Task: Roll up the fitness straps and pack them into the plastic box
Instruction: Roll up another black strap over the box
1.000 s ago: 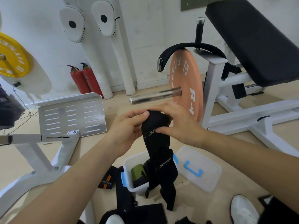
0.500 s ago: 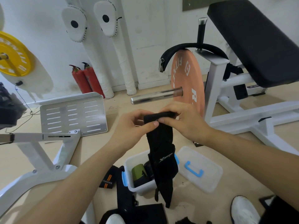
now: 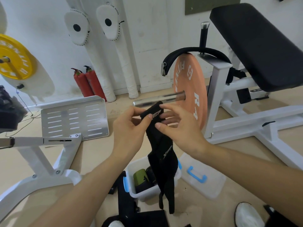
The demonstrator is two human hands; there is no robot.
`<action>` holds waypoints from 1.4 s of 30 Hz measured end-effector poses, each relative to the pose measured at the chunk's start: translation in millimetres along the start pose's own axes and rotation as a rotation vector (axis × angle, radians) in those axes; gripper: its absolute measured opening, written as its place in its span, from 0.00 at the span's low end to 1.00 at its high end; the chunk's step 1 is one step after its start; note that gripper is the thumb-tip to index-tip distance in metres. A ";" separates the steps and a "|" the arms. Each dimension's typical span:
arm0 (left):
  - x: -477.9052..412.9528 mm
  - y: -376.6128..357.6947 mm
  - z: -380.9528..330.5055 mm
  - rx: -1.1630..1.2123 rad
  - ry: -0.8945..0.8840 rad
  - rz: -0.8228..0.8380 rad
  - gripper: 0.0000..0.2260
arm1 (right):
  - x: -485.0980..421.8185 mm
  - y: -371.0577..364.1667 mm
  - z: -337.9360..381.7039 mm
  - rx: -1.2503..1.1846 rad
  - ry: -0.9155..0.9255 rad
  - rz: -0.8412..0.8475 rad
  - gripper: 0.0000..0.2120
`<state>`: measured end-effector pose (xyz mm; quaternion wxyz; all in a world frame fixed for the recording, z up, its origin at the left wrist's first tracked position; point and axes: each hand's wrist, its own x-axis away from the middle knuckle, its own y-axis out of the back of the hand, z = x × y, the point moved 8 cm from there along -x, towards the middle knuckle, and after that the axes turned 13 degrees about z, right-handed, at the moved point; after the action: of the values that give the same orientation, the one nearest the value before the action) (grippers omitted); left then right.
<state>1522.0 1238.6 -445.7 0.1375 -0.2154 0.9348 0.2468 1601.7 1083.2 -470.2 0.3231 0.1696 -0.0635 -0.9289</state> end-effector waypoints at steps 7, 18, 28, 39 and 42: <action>1.1 -16.7 -6.8 0.228 -0.041 0.171 0.07 | 3.7 -13.9 -5.3 -0.365 -0.025 0.104 0.32; 5.0 -29.1 -0.4 0.287 0.016 0.322 0.11 | -0.2 6.0 -8.1 -0.246 -0.006 0.097 0.18; -7.4 -2.5 9.6 0.048 0.005 0.230 0.19 | -9.1 14.6 -2.7 -0.302 -0.048 0.200 0.16; 2.2 -23.6 -12.6 0.220 -0.126 0.400 0.15 | -9.1 21.4 10.1 -0.356 -0.005 0.243 0.14; 3.3 -22.1 -19.5 0.201 -0.182 0.384 0.15 | -7.0 21.5 13.9 -0.318 0.000 0.250 0.13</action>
<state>1526.6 1210.0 -439.5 0.1927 0.0046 0.9622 0.1924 1614.3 1070.9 -450.4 0.4587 0.1073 0.0632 -0.8798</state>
